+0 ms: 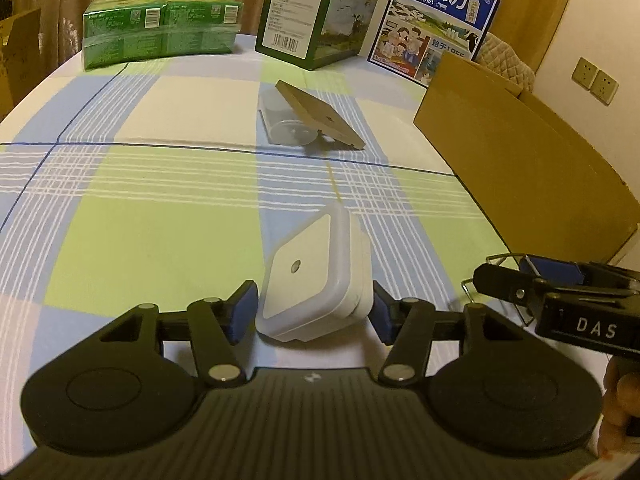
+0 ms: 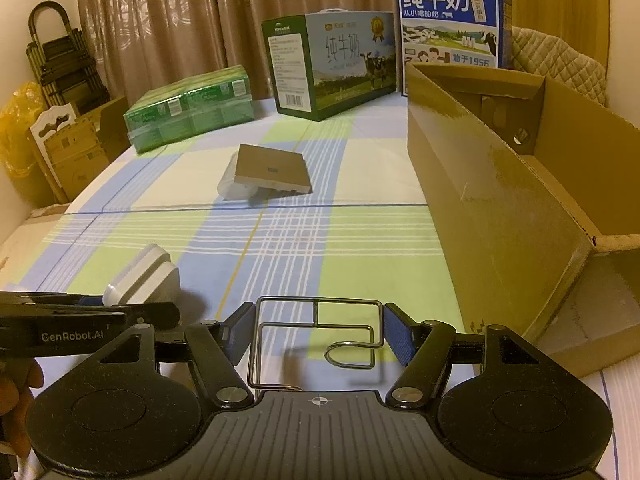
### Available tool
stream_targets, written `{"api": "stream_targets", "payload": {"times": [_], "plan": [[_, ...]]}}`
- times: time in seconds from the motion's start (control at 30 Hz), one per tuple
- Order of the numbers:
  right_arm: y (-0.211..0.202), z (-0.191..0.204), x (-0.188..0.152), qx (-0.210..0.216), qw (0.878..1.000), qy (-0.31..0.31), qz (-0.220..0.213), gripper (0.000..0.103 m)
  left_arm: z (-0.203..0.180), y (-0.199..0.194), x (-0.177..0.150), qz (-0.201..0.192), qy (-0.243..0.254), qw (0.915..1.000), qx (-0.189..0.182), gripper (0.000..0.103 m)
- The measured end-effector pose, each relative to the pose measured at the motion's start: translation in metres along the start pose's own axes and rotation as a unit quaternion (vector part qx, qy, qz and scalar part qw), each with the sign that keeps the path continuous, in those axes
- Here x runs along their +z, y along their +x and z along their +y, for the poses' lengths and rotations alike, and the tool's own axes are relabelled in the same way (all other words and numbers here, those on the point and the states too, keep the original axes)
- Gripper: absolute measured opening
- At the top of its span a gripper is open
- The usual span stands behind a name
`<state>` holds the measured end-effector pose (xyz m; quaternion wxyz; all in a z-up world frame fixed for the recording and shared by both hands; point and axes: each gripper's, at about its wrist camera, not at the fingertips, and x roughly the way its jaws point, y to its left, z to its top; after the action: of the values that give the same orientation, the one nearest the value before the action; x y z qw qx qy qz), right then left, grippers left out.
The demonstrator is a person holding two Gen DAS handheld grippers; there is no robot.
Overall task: Organize rigid objects
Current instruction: 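Lift the white charger with the left gripper while the right carries the wire stand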
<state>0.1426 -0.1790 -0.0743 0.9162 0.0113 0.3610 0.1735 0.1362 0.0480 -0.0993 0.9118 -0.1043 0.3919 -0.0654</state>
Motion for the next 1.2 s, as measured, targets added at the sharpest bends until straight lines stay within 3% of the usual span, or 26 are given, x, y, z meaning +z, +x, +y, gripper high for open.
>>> {"api": "stream_targets", "payload": {"times": [0.03,0.1,0.17,0.67,0.77,1.2], "plan": [[0.000,0.000,0.000,0.000,1.000,0.001,0.000,0.065,0.000,-0.001,0.000,0.000,0.000,1.0000,0.000,0.053],[0.000,0.000,0.000,-0.001,1.000,0.001,0.000,0.065,0.000,-0.005,0.000,-0.013,0.004,0.9999,-0.001,0.041],[-0.001,0.000,0.000,-0.001,1.000,0.001,-0.001,0.065,-0.004,-0.009,0.004,-0.020,0.020,0.9996,0.004,0.036],[-0.003,0.001,0.000,0.000,1.000,0.001,0.000,0.065,-0.006,-0.011,0.004,-0.026,0.035,0.9989,0.014,0.034],[-0.003,0.001,0.000,0.001,1.000,0.001,-0.001,0.065,-0.008,-0.016,0.005,-0.038,0.042,0.9983,0.015,0.029],[-0.020,0.008,0.009,0.004,1.000,-0.008,-0.016,0.065,-0.013,-0.040,0.011,-0.052,0.035,0.9979,0.015,0.029]]}}
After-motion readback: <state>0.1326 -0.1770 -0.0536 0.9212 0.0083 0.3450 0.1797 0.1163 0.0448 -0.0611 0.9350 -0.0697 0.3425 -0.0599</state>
